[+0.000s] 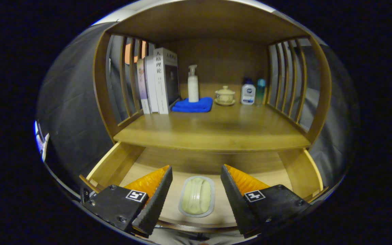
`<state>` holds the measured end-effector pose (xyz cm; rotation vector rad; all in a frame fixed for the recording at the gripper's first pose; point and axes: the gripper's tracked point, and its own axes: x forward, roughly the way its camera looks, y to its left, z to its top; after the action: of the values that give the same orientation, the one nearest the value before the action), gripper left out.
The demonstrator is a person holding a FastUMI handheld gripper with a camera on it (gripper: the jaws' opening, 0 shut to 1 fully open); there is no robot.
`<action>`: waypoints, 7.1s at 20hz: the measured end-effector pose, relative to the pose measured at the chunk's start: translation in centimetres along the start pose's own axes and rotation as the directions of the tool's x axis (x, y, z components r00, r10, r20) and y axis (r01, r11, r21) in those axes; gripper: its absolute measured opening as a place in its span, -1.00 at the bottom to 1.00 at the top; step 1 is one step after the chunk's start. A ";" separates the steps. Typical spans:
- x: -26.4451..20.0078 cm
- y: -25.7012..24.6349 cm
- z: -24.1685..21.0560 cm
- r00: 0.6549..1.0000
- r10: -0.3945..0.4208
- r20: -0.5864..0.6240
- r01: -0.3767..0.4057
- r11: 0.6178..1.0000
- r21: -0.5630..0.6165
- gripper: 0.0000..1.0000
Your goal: Pull open the drawer, take out the items inside it, and place them on the countertop above the cabinet.
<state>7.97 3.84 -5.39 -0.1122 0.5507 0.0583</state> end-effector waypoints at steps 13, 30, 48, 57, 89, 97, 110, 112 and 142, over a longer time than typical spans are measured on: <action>4.6 -0.1 -6.3 0.951 0.005 -0.309 -0.001 1.000 0.014 0.59; 5.2 -0.9 -6.1 0.961 -0.027 -0.277 0.022 1.000 -0.023 -0.67; 0.5 2.4 -0.9 0.988 0.028 -0.150 -0.061 0.974 -0.216 -0.68; -2.5 1.9 3.8 0.997 0.033 -0.072 -0.047 0.978 -0.205 -0.68; 9.1 -2.8 12.7 0.993 0.017 -0.119 -0.012 0.999 0.041 -0.50; 9.0 -2.4 13.1 0.998 0.054 -0.039 -0.052 0.997 0.050 0.32; 2.0 -2.5 11.7 0.970 0.028 0.241 -0.030 1.000 0.004 0.92; 0.5 -2.7 11.4 0.956 0.020 0.292 -0.022 1.000 0.006 0.93; -9.9 -2.9 -10.5 0.942 -0.036 0.333 0.001 0.995 0.103 0.96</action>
<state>-5.63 -0.55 -8.86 -0.0066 0.2115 0.0299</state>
